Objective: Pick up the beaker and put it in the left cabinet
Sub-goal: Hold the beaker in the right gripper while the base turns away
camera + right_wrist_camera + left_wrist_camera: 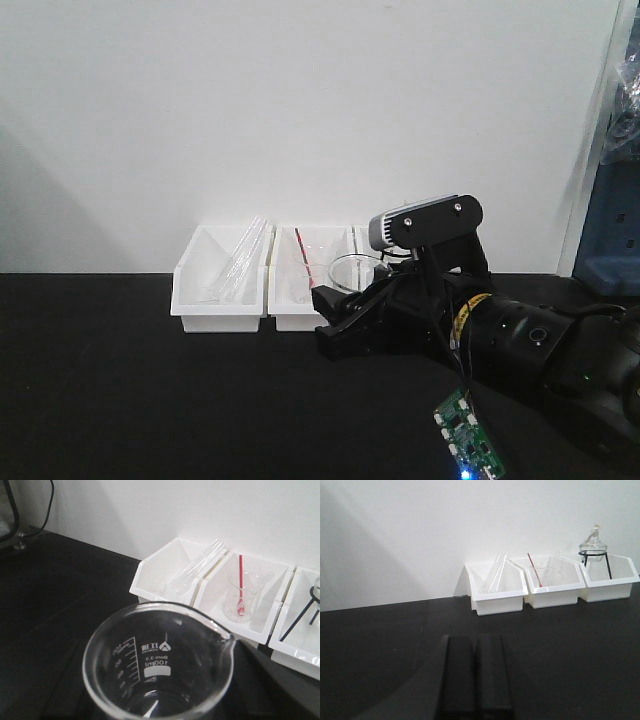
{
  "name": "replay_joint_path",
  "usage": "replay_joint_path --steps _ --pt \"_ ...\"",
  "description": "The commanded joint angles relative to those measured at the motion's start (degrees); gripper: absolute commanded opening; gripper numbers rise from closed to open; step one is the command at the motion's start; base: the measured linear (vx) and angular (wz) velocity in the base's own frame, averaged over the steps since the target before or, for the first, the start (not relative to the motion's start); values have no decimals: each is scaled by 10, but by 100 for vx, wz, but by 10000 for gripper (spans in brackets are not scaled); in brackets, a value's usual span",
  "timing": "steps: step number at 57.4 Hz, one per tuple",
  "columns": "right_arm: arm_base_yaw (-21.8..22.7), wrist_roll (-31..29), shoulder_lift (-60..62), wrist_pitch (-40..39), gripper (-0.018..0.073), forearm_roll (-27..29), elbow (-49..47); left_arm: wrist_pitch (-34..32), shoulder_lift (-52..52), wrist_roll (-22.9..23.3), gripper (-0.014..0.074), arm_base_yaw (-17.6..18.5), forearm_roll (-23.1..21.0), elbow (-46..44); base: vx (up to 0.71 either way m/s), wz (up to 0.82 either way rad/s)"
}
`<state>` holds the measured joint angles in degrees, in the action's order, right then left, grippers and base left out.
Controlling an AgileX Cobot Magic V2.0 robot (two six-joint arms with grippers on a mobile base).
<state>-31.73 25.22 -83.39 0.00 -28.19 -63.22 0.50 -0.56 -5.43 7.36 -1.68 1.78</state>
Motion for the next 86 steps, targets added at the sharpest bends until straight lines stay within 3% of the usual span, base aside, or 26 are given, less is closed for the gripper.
replay_joint_path --steps 1,46,86 --pt "2 1 24 -43 -4 -1 -20 -48 -10 2 1 0 -4 9 0 0" --pt "2 0 23 -42 -4 -1 -20 -48 -10 2 1 0 -4 9 -3 2" --pt "2 0 15 -42 -4 -1 -20 -48 -10 2 1 0 -4 9 -21 7"
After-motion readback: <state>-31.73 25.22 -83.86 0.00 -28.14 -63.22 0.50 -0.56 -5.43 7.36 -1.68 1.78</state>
